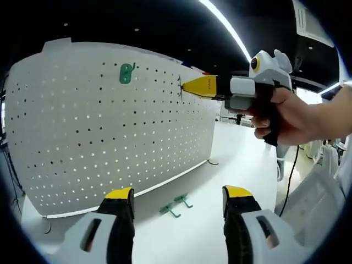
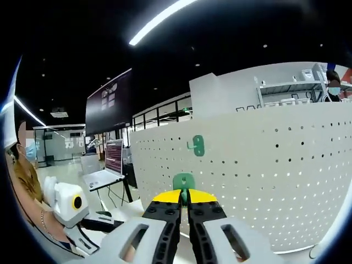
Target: Insert the hook assembly into the mounting plate slot until the hook locks in place.
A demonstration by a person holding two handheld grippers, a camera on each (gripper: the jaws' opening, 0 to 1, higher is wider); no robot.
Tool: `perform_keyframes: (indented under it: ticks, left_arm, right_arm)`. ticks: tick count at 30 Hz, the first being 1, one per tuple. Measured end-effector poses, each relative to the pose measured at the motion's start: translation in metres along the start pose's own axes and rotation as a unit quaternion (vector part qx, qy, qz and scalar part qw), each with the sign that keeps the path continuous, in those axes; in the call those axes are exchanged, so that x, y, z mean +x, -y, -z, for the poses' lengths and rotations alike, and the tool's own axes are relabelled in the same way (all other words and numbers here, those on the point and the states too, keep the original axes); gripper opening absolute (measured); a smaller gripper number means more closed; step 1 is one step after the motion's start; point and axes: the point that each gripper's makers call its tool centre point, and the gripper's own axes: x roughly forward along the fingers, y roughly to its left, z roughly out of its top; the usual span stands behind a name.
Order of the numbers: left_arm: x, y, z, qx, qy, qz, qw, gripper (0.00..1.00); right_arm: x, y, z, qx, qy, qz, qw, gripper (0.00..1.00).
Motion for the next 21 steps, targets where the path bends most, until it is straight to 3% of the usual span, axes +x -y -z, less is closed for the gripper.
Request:
perform_keyframes:
  ticks: [21]
  left_arm:
    - [-0.017,0.005,0.036,-0.005,-0.045,0.008,0.9990,0.66]
  right_arm:
    - [0.012,0.034,-0.028,-0.008,0.005,0.052,0.9986,0.01]
